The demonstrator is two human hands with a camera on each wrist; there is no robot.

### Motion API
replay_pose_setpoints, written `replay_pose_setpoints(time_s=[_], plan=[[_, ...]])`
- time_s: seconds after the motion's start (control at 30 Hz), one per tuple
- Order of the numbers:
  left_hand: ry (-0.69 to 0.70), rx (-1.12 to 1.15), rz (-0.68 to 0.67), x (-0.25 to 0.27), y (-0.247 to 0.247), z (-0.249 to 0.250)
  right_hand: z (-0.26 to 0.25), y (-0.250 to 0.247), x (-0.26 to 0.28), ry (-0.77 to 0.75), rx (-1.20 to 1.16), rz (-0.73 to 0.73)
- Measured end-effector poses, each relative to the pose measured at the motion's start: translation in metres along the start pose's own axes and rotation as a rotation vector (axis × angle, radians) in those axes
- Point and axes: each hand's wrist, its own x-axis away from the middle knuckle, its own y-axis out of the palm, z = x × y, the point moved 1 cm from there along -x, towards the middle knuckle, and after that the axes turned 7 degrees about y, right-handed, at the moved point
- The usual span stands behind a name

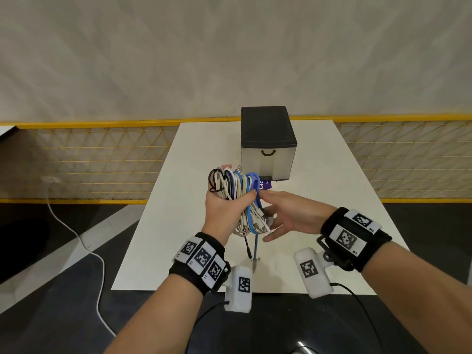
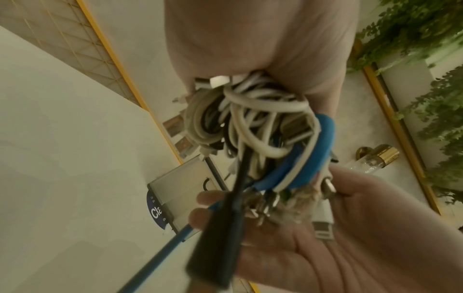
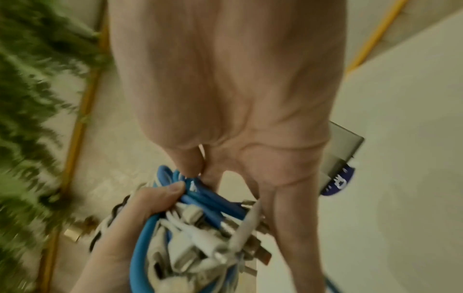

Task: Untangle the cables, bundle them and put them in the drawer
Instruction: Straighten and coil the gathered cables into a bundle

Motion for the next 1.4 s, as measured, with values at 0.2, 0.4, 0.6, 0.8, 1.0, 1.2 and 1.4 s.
replay_pose_setpoints(time_s=[0.2,0.4,0.6,0.8,1.0,1.2,1.4], plan=[[0.015,0.003,-0.011,-0.002,0.001,0.0,0.005,-0.002,-0.011,-0.166,-0.075,0.121],[-0.029,0.072,-0.041,-0.007,0.002,0.001,0.007,0.003,-0.016,-0.38,-0.095,0.328],[-0.019,0.024,-0.102,-0.011,-0.001,0.001,0.012,0.005,-0.022,-0.625,-0.073,0.499],[-0.04,-0.065,-0.135,-0.011,-0.004,-0.002,0.011,0.014,-0.021,-0.559,-0.076,0.59],[-0.001,-0.182,-0.206,-0.019,-0.007,-0.007,0.013,0.019,-0.018,-0.4,-0.517,0.495],[0.021,-0.279,-0.363,-0.022,0.005,-0.009,0.018,0.001,-0.013,-0.361,-0.419,0.416],[0.037,-0.303,-0.404,-0.029,0.035,-0.022,0.004,-0.034,0.001,-0.375,-0.312,0.279]])
